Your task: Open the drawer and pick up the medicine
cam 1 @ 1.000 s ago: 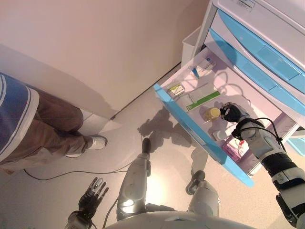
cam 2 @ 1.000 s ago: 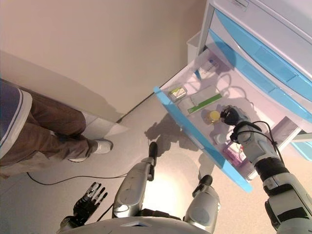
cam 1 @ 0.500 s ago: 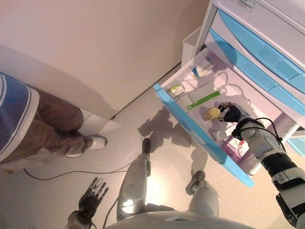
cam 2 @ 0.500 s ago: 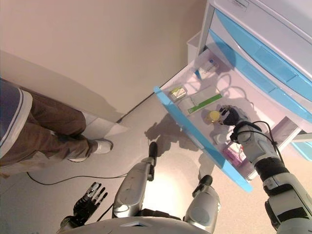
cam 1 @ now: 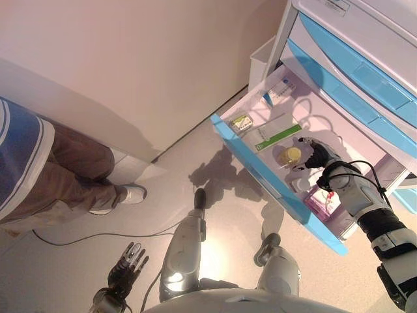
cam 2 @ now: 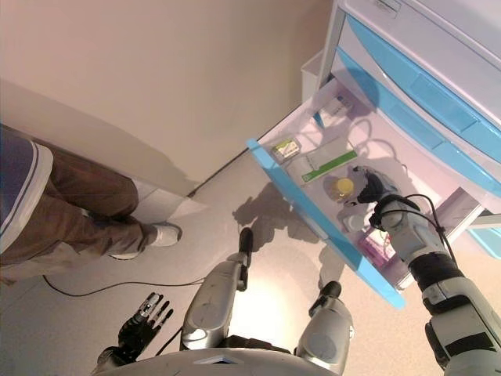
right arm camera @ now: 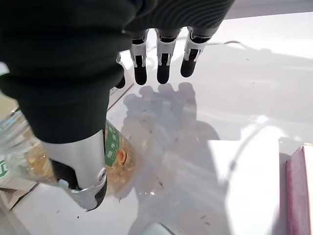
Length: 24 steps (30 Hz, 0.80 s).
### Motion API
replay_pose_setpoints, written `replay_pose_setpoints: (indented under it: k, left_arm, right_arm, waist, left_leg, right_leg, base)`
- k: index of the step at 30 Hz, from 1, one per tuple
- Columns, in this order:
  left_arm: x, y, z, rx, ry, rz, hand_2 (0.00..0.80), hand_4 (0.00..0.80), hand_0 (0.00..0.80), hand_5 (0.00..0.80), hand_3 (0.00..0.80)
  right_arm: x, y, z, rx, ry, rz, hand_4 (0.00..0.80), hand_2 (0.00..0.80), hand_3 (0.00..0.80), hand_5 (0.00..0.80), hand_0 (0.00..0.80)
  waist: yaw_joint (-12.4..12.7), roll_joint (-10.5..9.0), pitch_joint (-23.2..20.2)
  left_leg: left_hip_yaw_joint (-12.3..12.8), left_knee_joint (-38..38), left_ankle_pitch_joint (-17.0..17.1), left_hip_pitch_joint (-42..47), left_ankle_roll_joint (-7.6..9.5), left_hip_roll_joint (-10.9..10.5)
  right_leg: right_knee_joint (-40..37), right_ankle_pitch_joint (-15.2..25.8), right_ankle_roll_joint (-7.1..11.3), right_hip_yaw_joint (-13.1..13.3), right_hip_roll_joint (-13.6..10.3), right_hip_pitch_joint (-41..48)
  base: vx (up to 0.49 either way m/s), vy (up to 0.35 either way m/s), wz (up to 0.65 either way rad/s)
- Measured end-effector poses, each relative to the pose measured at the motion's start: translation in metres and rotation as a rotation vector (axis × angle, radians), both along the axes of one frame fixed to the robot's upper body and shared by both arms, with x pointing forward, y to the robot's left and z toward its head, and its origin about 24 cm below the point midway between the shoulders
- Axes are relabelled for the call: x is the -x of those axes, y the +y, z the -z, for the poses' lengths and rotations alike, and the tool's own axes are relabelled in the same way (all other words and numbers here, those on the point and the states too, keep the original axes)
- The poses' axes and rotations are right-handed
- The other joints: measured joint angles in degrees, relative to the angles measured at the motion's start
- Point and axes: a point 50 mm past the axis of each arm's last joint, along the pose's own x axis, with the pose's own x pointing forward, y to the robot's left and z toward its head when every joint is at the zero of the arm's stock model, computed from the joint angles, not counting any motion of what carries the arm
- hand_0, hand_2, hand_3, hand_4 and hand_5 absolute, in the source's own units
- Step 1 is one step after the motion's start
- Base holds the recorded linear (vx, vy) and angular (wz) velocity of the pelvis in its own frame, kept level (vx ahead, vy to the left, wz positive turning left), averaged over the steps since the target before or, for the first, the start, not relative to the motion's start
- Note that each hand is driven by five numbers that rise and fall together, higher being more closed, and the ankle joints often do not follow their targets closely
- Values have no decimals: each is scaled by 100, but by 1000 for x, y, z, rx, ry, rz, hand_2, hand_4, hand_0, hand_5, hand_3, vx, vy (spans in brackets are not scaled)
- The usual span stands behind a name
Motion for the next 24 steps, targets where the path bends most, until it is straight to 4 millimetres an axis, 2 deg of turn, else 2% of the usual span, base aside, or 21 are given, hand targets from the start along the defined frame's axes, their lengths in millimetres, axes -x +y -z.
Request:
replay_pose_setpoints:
  k: [16,24]
  left_arm:
    - [0,-1,1,11,7,4,0,0,0,0,0]
    - [-9,-2,-1,11,-15,11,0,0,0,0,0]
  right_arm:
    - [-2,13,4,39,35,-66,0,0,0,0,0]
    - [-7,21,1,65,45,-112,0,0,0,0,0]
  waist:
    - [-6,0,0]
    - [4,3,2]
  left_leg:
    - [-2,-10,17,-68,-2,0]
    - [-9,-11,24,-79,-14,-7]
  right_leg:
    - [31,-1,-1,9,-5,-93]
    - [89,-4,-5,6,-26,-115]
  base:
    - [0,0,0]
    - [0,0,0]
